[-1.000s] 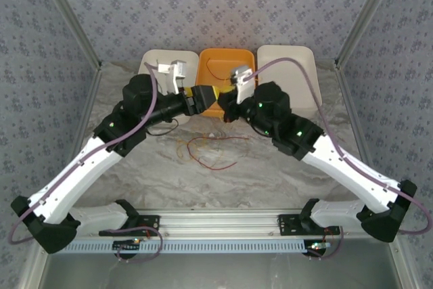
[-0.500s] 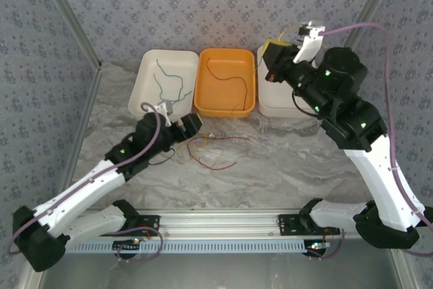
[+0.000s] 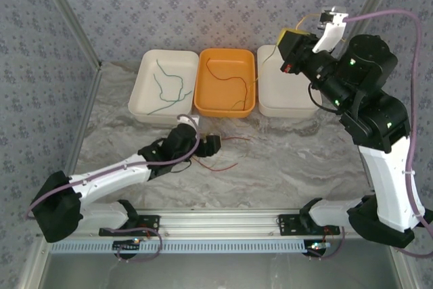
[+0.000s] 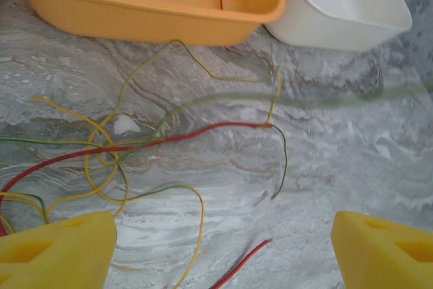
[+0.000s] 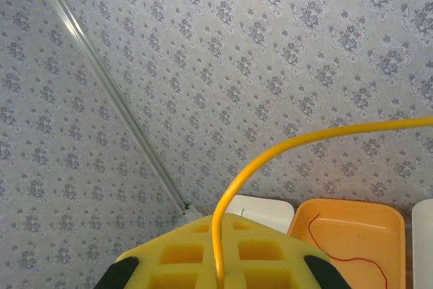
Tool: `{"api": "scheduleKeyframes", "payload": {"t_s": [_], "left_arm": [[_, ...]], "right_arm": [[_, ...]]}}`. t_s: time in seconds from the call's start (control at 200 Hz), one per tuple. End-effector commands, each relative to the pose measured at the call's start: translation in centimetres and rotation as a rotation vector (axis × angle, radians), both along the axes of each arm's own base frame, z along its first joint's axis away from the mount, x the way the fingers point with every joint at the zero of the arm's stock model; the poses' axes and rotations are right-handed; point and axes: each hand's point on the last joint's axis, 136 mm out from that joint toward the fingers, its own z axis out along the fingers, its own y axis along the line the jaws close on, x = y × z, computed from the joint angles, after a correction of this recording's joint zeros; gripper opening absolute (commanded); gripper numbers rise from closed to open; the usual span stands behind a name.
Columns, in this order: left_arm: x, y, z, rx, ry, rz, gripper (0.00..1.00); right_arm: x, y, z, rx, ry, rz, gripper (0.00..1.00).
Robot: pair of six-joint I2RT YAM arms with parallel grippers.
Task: Untangle the cables
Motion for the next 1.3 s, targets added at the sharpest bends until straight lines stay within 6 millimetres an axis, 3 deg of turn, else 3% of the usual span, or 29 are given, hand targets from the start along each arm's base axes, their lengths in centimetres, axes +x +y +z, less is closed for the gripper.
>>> {"api": "scheduleKeyframes", "payload": {"t_s": [0.0,0.21,0.33,0.43,0.49,0.53,0.555,0.595,0.73,0.979,1.174,1.239,1.299], "left_arm": [[0.4,-0.1,1.1,0.102,-0.162,-0.049,0.85],[3.4,0.3,-1.5,0.389,-0.277,-0.045,0.91],[4.8,-1.2,-3.5,0.442,-0.23,-0.065,0.9],[6.3,-1.0,-5.2,0.455,-0.2,-0.001,0.85],[7.0,-1.5,-5.3,0.409,-0.198,0.001,0.7],[7.3,-2.0,-5.2,0.387,-0.198,-0.017,0.49],[7.5,-2.1,-5.1,0.39,-0.197,-0.014,0.29],[7.9,-1.6,-4.5,0.409,-0.198,0.018,0.0],[7.6,0.9,-0.5,0.469,-0.214,0.081,0.0],[4.4,5.5,7.3,0.517,-0.161,0.033,0.0],[3.2,7.9,15.0,0.435,-0.275,0.077,0.0],[3.9,8.6,15.1,0.461,-0.292,0.116,0.0],[5.1,8.9,13.1,0.498,-0.217,0.133,0.0]], "right_arm": [[-0.8,-0.3,0.7,0.024,0.008,0.027,0.0],[-0.6,-0.2,0.7,0.04,0.036,0.044,0.0],[-0.4,-0.2,0.8,0.052,0.04,0.045,0.0],[-0.3,-0.3,0.9,0.062,0.041,0.045,0.0],[-0.3,-0.3,0.9,0.067,0.042,0.047,0.0],[-0.3,-0.3,0.9,0.068,0.042,0.045,0.0],[-0.3,-0.4,0.9,0.068,0.044,0.044,0.0],[-0.2,-0.5,0.8,0.064,0.047,0.038,0.0],[0.1,-1.3,0.2,0.041,0.058,0.004,0.0],[0.9,-2.8,0.0,0.049,0.052,-0.048,0.0],[1.5,-3.1,-0.5,0.06,0.058,-0.06,0.0],[1.6,-3.1,-1.2,0.059,0.07,-0.061,0.0],[1.7,-3.0,-1.7,0.06,0.077,-0.061,0.0]]}}
